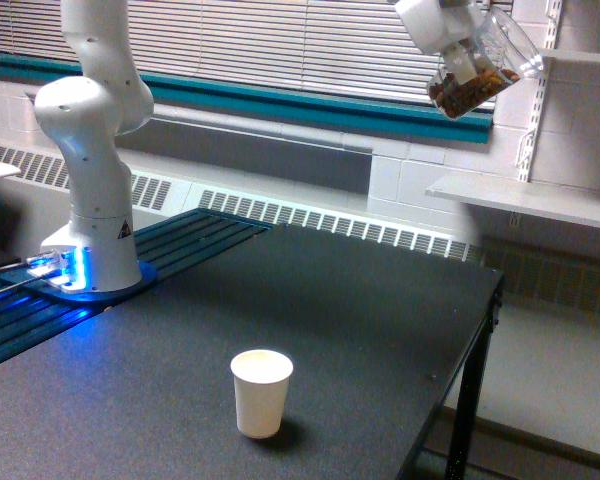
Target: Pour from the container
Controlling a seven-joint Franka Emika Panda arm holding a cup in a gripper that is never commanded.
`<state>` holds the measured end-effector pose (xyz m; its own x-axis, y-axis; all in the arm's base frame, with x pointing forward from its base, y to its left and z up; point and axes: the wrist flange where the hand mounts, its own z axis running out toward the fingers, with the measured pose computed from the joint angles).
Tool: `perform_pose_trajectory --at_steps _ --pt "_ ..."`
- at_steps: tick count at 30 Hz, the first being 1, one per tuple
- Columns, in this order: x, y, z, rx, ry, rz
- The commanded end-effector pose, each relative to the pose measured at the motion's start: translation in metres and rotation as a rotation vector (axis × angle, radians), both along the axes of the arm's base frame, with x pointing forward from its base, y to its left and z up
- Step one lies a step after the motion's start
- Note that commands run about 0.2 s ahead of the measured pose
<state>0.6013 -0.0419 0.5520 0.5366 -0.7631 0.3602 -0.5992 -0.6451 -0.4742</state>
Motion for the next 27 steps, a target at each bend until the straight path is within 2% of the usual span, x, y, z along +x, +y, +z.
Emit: perform_pose_trajectory --at_steps 1,3,6,19,27 --pt "-0.001 0.001 -0.001 -0.011 0.001 -0.002" --pt "-0.002 -0.003 0.0 -0.024 -0.007 -0.006" --pt "-0.005 -0.026 0.0 -0.025 -0.01 -0.046" --pt "-0.016 -0.041 -0.003 -0.029 -0.016 -0.086" --pt "-0.031 -0.052 -0.014 -0.041 -0.003 -0.124"
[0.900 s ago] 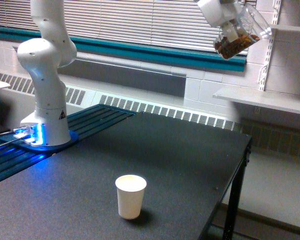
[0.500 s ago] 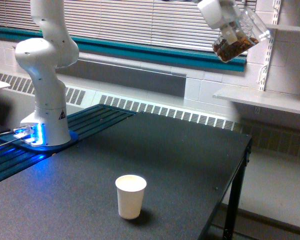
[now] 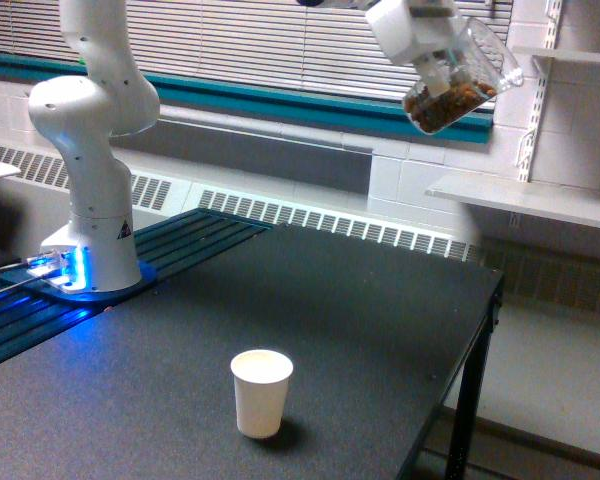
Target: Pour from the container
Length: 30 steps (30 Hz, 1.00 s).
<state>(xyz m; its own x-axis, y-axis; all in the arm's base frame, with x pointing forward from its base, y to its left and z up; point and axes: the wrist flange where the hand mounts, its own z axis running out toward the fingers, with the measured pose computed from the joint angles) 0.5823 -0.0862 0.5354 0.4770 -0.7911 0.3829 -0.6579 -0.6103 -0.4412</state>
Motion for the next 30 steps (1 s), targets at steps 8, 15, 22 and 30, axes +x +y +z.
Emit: perform_pose_trajectory --at_steps 8,15,22,30 --pt "-0.037 -0.018 -0.015 -0.018 0.005 -0.076" --pt "-0.064 -0.027 -0.033 -0.026 0.026 -0.12" --pt "-0.092 -0.038 -0.053 -0.021 0.048 -0.172" --pt "-0.123 -0.049 -0.08 -0.009 0.093 -0.216"
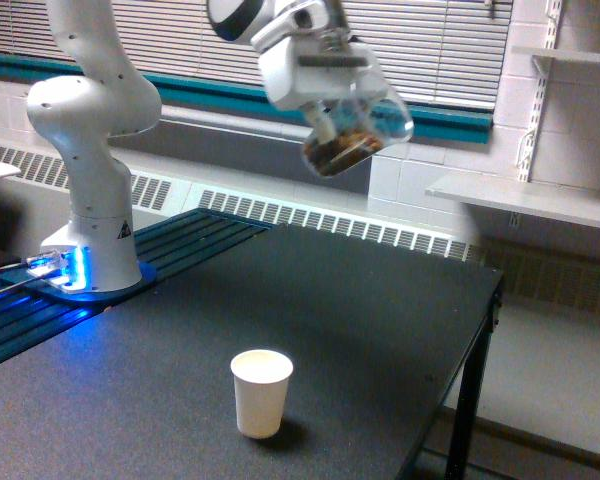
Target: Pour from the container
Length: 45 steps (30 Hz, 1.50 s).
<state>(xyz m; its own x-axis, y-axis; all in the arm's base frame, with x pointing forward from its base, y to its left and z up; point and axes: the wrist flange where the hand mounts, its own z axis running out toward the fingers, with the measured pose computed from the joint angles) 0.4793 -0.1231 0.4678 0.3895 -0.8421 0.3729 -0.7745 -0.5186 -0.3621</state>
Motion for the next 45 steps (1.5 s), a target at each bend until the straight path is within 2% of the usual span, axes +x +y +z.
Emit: perform_pose_trajectory --at_steps 1,12,31,37,45 --pt "-0.023 -0.014 -0.017 0.024 0.012 -0.076" --pt "-0.059 -0.033 -0.062 0.045 0.111 -0.125" --pt "-0.099 -0.049 -0.13 0.076 0.268 -0.16" --pt "-0.105 -0.053 -0.143 0.09 0.304 -0.17" --pt "-0.105 -0.058 -0.155 0.088 0.342 -0.178"
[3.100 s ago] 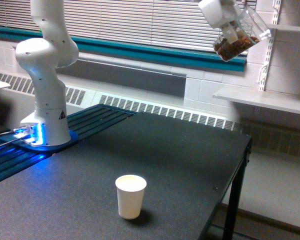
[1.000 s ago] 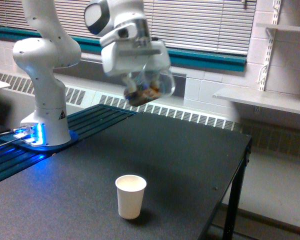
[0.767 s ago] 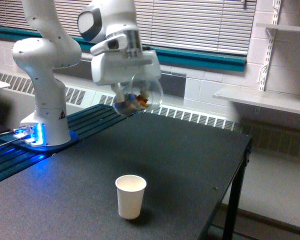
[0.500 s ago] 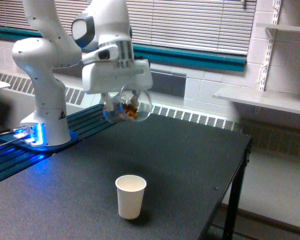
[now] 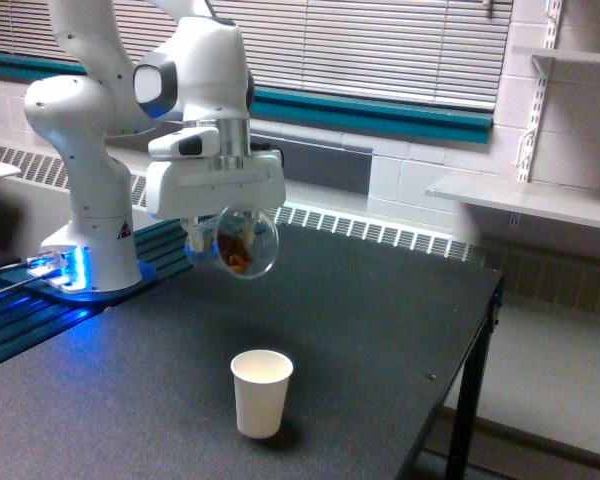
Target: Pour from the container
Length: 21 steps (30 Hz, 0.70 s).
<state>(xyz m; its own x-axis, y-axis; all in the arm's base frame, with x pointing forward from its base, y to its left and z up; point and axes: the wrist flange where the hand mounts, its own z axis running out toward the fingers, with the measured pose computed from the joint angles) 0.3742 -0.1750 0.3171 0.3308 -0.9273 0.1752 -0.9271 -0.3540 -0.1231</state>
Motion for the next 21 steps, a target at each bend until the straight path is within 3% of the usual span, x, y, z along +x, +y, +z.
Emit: perform_pose_trajectory --at_steps 1,21 --pt "0.0 -0.007 -0.006 -0.002 0.023 -0.011" --pt "0.014 -0.022 -0.023 -0.012 0.097 -0.027"
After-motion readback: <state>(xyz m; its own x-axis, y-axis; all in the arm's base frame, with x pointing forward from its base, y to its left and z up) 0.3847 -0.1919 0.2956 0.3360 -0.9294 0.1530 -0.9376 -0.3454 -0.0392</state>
